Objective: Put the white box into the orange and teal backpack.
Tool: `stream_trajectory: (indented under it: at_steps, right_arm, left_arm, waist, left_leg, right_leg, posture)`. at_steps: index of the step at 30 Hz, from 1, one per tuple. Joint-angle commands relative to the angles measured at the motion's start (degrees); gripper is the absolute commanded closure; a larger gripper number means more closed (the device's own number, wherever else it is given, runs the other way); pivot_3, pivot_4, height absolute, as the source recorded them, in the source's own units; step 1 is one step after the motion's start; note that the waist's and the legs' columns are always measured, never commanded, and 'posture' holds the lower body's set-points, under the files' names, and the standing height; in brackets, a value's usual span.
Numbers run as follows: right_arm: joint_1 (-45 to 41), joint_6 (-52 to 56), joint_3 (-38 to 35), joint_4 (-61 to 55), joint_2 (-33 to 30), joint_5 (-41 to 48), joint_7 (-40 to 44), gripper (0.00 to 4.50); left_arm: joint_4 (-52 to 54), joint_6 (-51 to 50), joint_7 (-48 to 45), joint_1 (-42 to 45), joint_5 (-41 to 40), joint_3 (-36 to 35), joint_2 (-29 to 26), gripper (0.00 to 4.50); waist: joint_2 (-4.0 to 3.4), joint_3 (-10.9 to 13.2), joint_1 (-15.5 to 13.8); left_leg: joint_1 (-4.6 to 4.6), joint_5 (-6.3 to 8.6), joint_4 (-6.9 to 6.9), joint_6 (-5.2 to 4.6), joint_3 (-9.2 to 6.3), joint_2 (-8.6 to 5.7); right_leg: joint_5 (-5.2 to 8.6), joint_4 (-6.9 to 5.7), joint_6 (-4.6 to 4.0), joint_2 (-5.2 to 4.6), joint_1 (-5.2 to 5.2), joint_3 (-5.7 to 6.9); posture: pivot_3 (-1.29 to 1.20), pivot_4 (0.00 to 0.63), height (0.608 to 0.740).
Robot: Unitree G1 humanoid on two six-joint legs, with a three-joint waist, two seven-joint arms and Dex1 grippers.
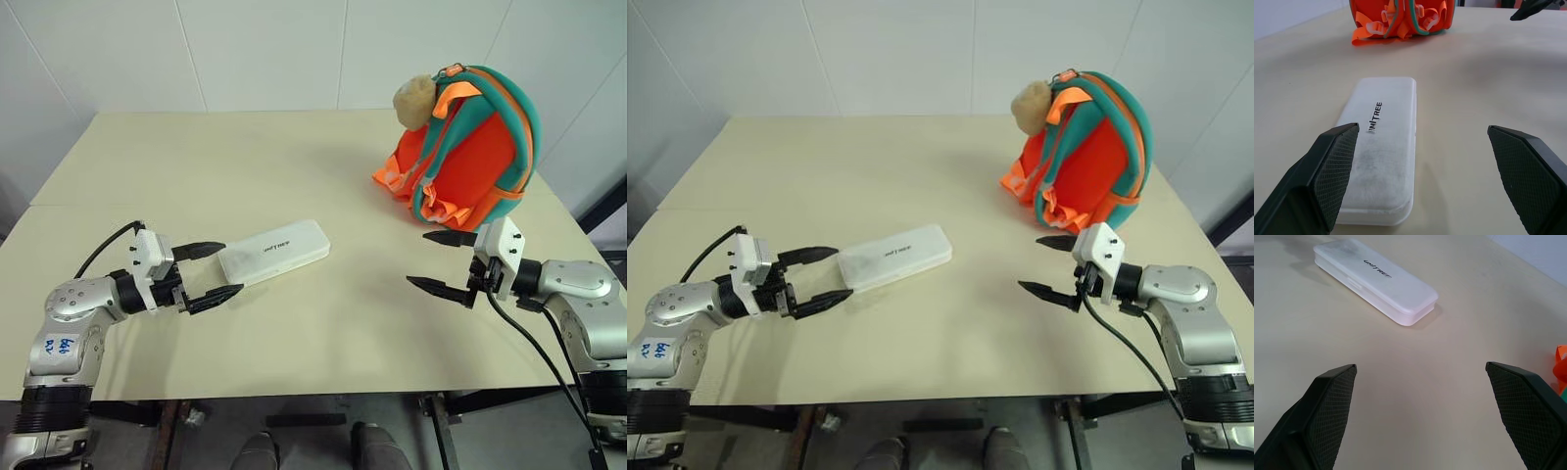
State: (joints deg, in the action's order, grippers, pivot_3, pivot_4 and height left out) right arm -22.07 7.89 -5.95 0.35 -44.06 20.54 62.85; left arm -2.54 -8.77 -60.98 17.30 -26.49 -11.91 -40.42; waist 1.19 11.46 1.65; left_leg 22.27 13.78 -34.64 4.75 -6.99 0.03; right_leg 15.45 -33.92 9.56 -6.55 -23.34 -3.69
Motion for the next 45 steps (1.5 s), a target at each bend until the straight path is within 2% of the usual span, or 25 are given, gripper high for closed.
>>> stream_trajectory:
  at_steps: [1,7,8,10,18,21,22,23,26,33,40,45]
  right_arm:
    - [-1.5,-0.3,-0.1,-0.1,0.0,0.0,-0.2,0.04]
    - [-5.8,-1.3,3.0,3.9,3.1,-0.9,0.4,0.04]
    - [-7.8,-2.7,4.2,6.7,4.3,-2.1,0.4,0.2]
    - [-11.8,-5.5,6.0,13.0,6.6,-4.7,-0.1,0.66]
    - [-27.8,-20.6,10.5,44.3,15.9,-13.7,-2.0,3.32]
    - [-33.8,-25.3,11.6,57.3,19.2,-18.0,-6.7,4.33]
    - [-35.8,-26.5,12.1,60.9,20.4,-19.5,-8.9,4.5]
    - [-37.3,-27.4,12.3,63.5,21.3,-20.7,-10.4,4.5]
    - [-41.9,-28.0,13.3,70.0,25.0,-24.4,-16.1,4.5]
    - [-45.4,-28.1,14.8,74.6,31.3,-29.8,-22.9,4.5]
    - [-44.3,-28.1,13.1,75.0,35.5,-29.8,-20.4,4.5]
    - [-42.5,-30.3,12.4,73.2,36.6,-28.7,-14.3,4.5]
  left_arm:
    - [1.4,0.9,0.2,1.1,0.3,-0.2,-0.3,0.0]
    - [0.8,2.2,1.6,0.5,0.6,-1.7,-0.7,0.0]
    - [-0.2,2.8,2.5,0.3,1.1,-2.4,-0.9,0.18]
    - [-2.0,3.9,4.6,-0.1,2.2,-3.8,-1.0,0.6]
    - [-2.0,5.1,18.6,-5.6,8.4,-8.9,0.0,3.05]
    - [1.7,0.5,27.7,-8.4,10.8,-9.3,3.3,4.0]
    - [2.7,-2.4,30.6,-9.2,11.0,-9.2,4.9,4.31]
    - [3.1,-4.4,32.4,-9.5,11.1,-9.1,5.9,4.48]
    - [5.1,-7.8,33.8,-10.2,11.9,-5.5,8.4,4.48]
    - [6.0,-10.1,35.4,-7.5,12.7,-0.8,11.4,4.48]
    - [5.2,-11.3,35.9,-6.2,13.8,0.4,11.2,4.48]
    - [5.3,-11.0,35.9,-4.6,13.6,1.0,11.7,4.48]
  waist:
    - [0.0,0.0,0.0]
    - [0.0,0.0,0.1]
    - [0.0,0.0,0.3]
    - [-0.01,0.0,0.6]
    - [-0.03,0.0,1.2]
    - [-0.04,0.0,1.4]
    - [-0.04,0.0,1.4]
    - [-0.05,0.0,1.5]
    - [-0.05,0.0,1.6]
    - [-0.05,0.0,1.7]
    - [-0.06,0.0,1.8]
    - [-0.06,0.0,1.9]
  left_leg:
    - [0.0,0.0,0.0,0.0,0.0,0.0]
    - [-0.01,0.0,-0.01,0.0,0.0,0.0]
    - [-0.02,0.0,-0.02,0.0,0.0,0.0]
    - [-0.04,-0.01,-0.04,0.01,0.01,0.0]
    - [-0.03,-0.03,0.03,0.02,-0.02,-0.01]
    - [-0.04,-0.03,0.16,0.03,-0.01,-0.01]
    - [-0.03,-0.03,0.17,0.03,-0.03,-0.02]
    - [-0.03,-0.03,0.17,0.03,-0.03,-0.02]
    - [-0.04,-0.05,0.19,0.08,-0.05,-0.01]
    - [-0.1,-0.15,0.15,0.23,-0.08,-0.01]
    - [-0.12,-0.16,0.15,0.23,-0.1,-0.01]
    - [-0.15,-0.16,0.15,0.23,-0.1,-0.01]
  right_leg:
    - [0.0,0.0,0.0,0.0,0.0,0.0]
    - [-0.01,-0.04,0.01,0.0,0.0,0.0]
    - [-0.01,-0.05,0.02,0.0,0.0,0.0]
    - [-0.03,-0.06,0.03,0.0,0.0,0.0]
    - [-0.05,-0.19,0.06,0.0,-0.08,0.0]
    - [-0.04,-0.19,0.05,-0.03,-0.12,0.0]
    - [-0.04,-0.18,0.05,-0.03,-0.12,0.0]
    - [-0.04,-0.19,0.05,-0.02,-0.13,0.0]
    - [-0.02,-0.32,0.02,0.0,-0.21,0.0]
    - [0.01,-0.65,-0.04,0.02,-0.26,0.0]
    - [0.01,-0.72,-0.04,0.03,-0.27,0.0]
    - [0.01,-0.75,-0.04,0.03,-0.26,0.0]
  posture:
    - [0.0,0.15,0.74]
    - [0.0,0.15,0.74]
    - [0.0,0.15,0.74]
    - [0.0,0.15,0.74]
    - [0.0,0.15,0.74]
    - [0.0,0.15,0.74]
    - [0.0,0.15,0.74]
    - [0.0,0.15,0.74]
    - [0.0,0.15,0.74]
    - [0.0,0.15,0.74]
    - [0.0,0.15,0.74]
    - [0.0,0.15,0.74]
